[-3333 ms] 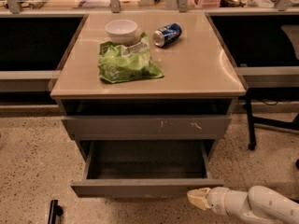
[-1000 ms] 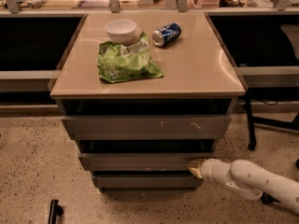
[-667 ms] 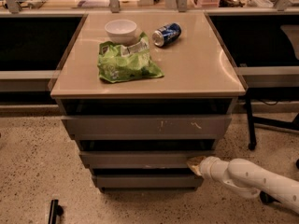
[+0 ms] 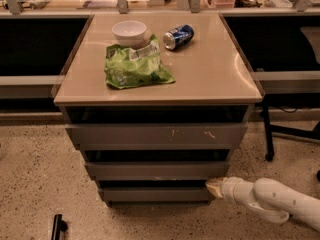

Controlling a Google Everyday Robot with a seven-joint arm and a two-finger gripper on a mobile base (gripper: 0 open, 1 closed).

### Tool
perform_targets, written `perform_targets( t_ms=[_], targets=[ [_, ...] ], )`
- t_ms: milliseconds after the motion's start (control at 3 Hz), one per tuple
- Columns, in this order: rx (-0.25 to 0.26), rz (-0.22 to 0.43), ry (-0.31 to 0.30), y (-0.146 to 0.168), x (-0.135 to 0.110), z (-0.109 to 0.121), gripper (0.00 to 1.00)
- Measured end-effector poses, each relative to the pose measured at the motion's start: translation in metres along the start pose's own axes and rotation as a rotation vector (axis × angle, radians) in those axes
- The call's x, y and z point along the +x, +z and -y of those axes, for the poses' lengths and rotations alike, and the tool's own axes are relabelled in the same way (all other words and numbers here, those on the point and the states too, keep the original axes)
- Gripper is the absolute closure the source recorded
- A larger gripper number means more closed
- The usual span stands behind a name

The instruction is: Close middle drawer

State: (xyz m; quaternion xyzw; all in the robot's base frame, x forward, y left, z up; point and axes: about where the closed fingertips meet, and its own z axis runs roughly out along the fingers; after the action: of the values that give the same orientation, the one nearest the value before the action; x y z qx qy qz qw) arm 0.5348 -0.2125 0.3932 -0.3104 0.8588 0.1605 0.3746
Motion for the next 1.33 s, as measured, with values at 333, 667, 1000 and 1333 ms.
perform_targets(
  t_ms=[333, 667, 1000, 1333],
  targets=[
    [-0.141, -0.050, 0.144, -0.050, 0.037, -0.052, 1.00],
    [-0.211, -0.061, 0.151, -0.053, 0.042, -0.078, 0.81],
    [-0.208, -0.060, 0.150, -0.052, 0.042, -0.077, 0.59],
    [-0.208, -0.060, 0.150, -0.052, 0.042, -0.077, 0.35]
  ],
)
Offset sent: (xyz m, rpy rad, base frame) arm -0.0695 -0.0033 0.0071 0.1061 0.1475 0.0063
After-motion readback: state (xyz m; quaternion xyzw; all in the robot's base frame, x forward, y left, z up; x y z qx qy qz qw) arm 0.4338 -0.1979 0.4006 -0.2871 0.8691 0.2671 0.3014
